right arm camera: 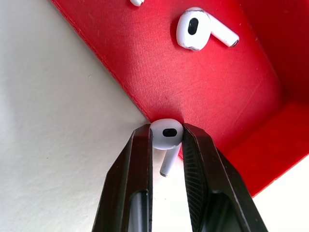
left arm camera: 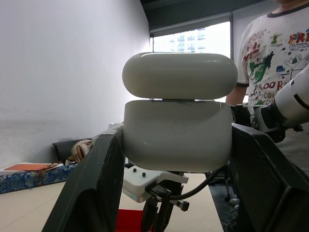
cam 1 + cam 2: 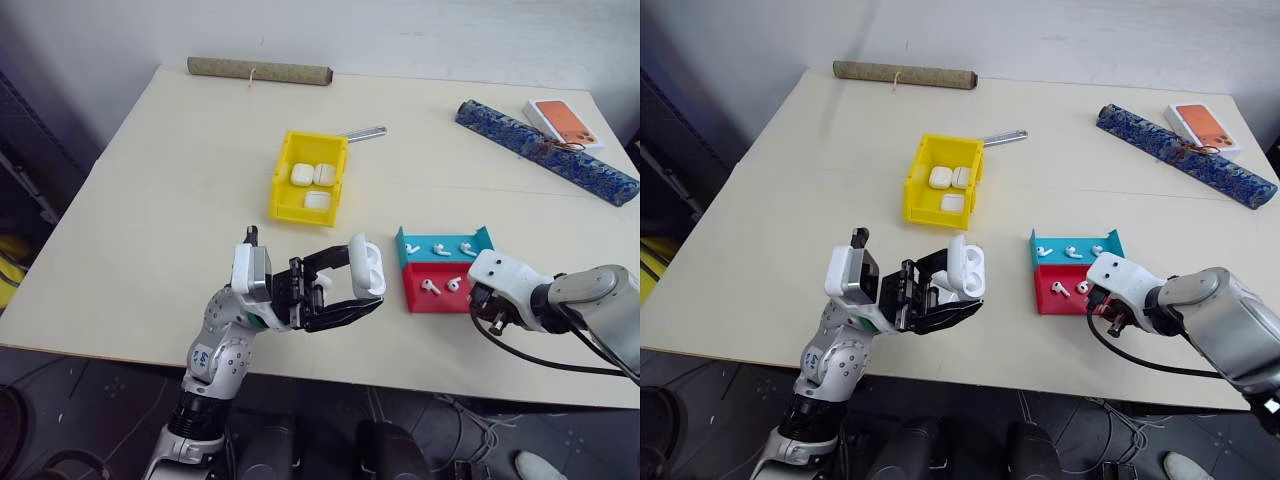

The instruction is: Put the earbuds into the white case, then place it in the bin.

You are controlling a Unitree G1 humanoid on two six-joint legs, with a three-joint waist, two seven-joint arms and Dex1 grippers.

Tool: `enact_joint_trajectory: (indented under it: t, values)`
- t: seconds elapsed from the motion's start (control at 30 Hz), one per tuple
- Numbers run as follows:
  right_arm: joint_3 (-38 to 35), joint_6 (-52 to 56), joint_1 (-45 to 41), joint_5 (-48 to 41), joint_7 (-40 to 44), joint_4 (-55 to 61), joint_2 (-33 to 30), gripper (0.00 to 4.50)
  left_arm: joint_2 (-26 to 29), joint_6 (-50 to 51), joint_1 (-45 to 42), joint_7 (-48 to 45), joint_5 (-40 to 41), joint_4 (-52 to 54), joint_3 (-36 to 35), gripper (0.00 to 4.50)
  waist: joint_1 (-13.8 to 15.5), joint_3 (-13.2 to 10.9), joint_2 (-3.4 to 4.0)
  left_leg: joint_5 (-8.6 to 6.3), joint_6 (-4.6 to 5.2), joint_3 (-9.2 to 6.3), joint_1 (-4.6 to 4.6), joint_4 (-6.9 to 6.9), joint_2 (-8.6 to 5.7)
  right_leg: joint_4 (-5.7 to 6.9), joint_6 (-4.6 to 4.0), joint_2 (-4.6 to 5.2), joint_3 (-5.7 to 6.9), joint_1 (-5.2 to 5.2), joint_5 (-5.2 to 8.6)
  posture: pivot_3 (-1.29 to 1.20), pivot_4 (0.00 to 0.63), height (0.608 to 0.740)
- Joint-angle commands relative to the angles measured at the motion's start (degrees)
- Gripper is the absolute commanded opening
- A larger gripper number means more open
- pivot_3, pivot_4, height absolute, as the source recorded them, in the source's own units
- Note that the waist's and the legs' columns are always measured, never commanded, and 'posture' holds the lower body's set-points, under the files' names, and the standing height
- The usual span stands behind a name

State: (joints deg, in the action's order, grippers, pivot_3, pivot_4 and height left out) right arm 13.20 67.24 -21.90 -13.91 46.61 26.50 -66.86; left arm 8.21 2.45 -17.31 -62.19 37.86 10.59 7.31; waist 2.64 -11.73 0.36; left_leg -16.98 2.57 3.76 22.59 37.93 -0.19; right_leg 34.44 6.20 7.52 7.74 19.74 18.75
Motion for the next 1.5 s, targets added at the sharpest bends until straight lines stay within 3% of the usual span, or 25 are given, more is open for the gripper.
enact_joint_trajectory:
  t: [0.03,0.23,0.3,0.37,0.47,0.57,0.6,0.77,0.9,1.5]
  values:
    - [-2.28,-0.72,-0.81,-0.67,0.53,1.15,-0.21,0.46,0.56,-0.63,0.57,-0.59,0.37,2.1,-0.18,2.77,-0.02,0.0,0.0,0.0,0.0,0.0,0.0,0.0,0.0,0.0,0.0,0.0,0.0,0.01,0.0,0.0,0.15,0.74]
    - [-17.42,-3.03,1.09,-12.04,14.53,3.81,-6.52,0.46,1.78,1.69,1.01,-1.24,3.04,2.96,-0.81,2.77,0.14,-0.01,0.02,0.01,0.02,-0.01,0.16,0.01,0.0,0.01,0.01,-0.01,0.01,0.16,-0.01,0.0,0.15,0.74]
    - [-24.35,-6.42,1.86,-17.37,20.65,2.88,-5.96,0.46,1.76,2.41,0.78,-1.15,4.04,2.89,-1.34,2.77,0.14,-0.01,0.01,-0.01,0.04,-0.03,0.19,0.01,0.0,-0.01,0.01,-0.01,0.03,0.16,-0.01,0.0,0.15,0.74]
    - [-30.74,-10.58,0.4,-22.85,22.45,0.71,-0.26,0.46,2.06,3.52,0.22,-1.82,5.13,2.7,-1.6,2.77,0.1,-0.02,-0.05,-0.02,0.07,-0.03,0.17,0.01,0.01,-0.01,0.02,-0.02,0.04,0.12,-0.01,0.0,0.15,0.74]
    - [-40.18,-16.17,-4.3,-36.15,18.8,-1.87,15.98,0.46,1.72,7.39,-1.43,-1.75,9.69,2.31,-3.18,2.77,-0.52,-0.1,-0.23,-0.02,0.07,-0.03,0.08,0.04,0.03,-0.04,0.05,-0.05,0.07,-0.03,-0.03,0.0,0.15,0.74]
    - [-45.56,-15.98,-5.32,-49.14,4.99,-0.97,28.88,0.46,1.7,10.46,-3.27,-1.88,12.25,1.73,-3.87,2.77,-0.61,-0.1,-0.23,0.01,0.09,-0.09,0.06,0.04,0.0,0.1,0.11,-0.02,0.05,-0.02,-0.06,0.0,0.15,0.74]
    - [-45.15,-16.45,-4.99,-51.3,1.9,0.5,31.76,0.46,1.63,11.44,-4.1,-1.63,13.02,1.36,-4.24,2.77,-0.58,-0.1,-0.22,0.0,0.09,-0.11,0.07,0.05,-0.01,0.3,0.11,-0.02,0.06,-0.01,-0.07,0.0,0.15,0.74]
    - [-35.06,-30.59,-3.63,-44.52,4.3,8.36,41.6,0.46,1.4,16.64,-8.39,-0.09,16.76,0.42,-6.3,2.77,-1.1,-0.1,-0.21,0.01,0.1,-0.09,0.22,0.05,-0.08,0.4,0.14,-0.04,0.02,0.18,-0.08,0.0,0.15,0.74]
    - [-28.14,-40.3,-5.01,-37.43,6.66,7.41,45.2,0.46,1.8,18.73,-10.74,-0.81,17.19,-0.31,-7.0,2.77,-1.3,-0.1,-0.21,0.04,0.11,-0.01,0.21,0.05,-0.11,0.54,0.15,-0.26,-0.03,0.25,-0.08,0.0,0.15,0.74]
    - [-18.09,-49.06,-3.55,-32.74,6.41,3.01,46.63,0.46,1.23,22.24,-11.68,0.73,16.2,1.81,-6.49,2.77,-1.33,-0.1,-0.21,0.13,0.07,0.09,0.38,0.06,-0.1,0.74,0.15,-0.29,-0.19,0.6,-0.08,0.0,0.15,0.74]
